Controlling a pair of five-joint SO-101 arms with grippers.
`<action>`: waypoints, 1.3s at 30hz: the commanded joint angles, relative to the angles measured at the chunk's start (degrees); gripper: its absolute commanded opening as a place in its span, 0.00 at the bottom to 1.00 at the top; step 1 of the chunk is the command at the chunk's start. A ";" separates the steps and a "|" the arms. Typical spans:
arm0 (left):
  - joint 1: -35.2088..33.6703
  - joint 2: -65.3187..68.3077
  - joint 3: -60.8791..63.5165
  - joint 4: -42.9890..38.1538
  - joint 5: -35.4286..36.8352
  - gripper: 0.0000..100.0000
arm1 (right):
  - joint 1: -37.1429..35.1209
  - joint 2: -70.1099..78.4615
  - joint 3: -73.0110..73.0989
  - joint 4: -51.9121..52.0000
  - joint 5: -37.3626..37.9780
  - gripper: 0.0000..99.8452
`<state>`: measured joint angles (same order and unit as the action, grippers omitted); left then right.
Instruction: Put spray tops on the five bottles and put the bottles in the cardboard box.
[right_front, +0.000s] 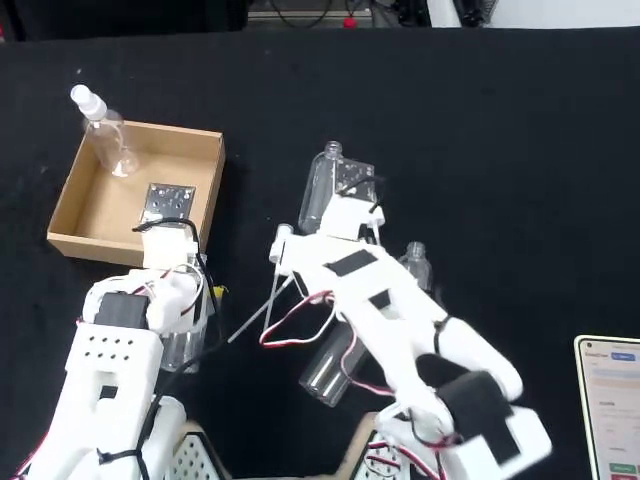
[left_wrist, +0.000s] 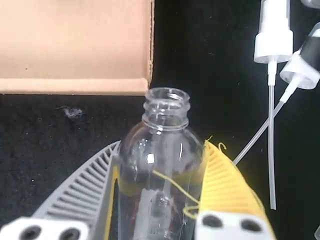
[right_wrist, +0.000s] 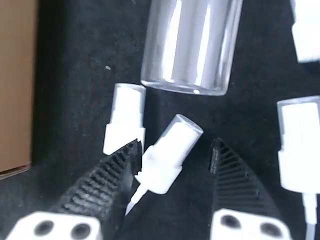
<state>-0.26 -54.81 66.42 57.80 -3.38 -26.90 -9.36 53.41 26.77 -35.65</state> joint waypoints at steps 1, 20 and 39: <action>-0.31 -1.14 -0.66 -0.79 0.53 0.11 | 0.70 3.12 -4.79 -1.05 -0.53 0.22; -0.48 -1.14 -0.66 -0.62 0.35 0.11 | -1.14 -4.18 -8.92 9.41 12.40 0.01; 12.26 -1.14 -6.64 -5.10 0.18 0.11 | 13.98 -52.26 -11.91 10.11 20.84 0.01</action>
<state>6.51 -54.81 65.01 57.45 -3.38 -16.88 -55.34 45.76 39.34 -15.43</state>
